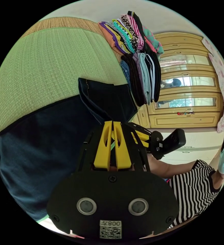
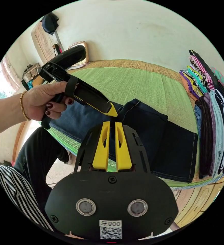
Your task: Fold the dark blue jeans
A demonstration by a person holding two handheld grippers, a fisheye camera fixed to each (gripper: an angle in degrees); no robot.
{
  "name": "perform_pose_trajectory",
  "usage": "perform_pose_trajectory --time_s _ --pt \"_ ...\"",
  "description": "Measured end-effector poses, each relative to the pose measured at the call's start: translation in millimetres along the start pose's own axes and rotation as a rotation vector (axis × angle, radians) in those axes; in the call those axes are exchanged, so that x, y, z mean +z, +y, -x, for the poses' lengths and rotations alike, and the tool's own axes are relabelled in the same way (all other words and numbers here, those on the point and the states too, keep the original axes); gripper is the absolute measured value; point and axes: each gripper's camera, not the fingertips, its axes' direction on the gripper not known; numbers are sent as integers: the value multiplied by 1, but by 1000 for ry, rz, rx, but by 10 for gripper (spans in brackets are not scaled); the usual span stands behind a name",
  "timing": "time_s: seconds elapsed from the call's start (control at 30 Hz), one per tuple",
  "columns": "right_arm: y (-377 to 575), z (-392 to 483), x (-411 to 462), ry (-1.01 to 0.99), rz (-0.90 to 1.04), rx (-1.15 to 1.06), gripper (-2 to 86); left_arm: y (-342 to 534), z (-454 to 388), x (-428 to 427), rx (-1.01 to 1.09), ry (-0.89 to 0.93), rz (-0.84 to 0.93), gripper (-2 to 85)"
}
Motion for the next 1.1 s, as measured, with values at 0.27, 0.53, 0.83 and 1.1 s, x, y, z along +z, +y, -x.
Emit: perform_pose_trajectory --time_s 0.27,0.53,0.83,1.1 --pt "28 -20 -25 -35 -67 56 20 -26 39 -10 -150 73 -129 70" --pt "50 -40 -45 -55 -106 78 19 -63 70 13 -314 201 -134 99" --pt "84 -91 -89 -43 -189 170 17 -92 32 24 -180 302 -164 37" --pt "138 -188 -144 -31 -362 459 15 -148 -62 64 88 258 -79 35"
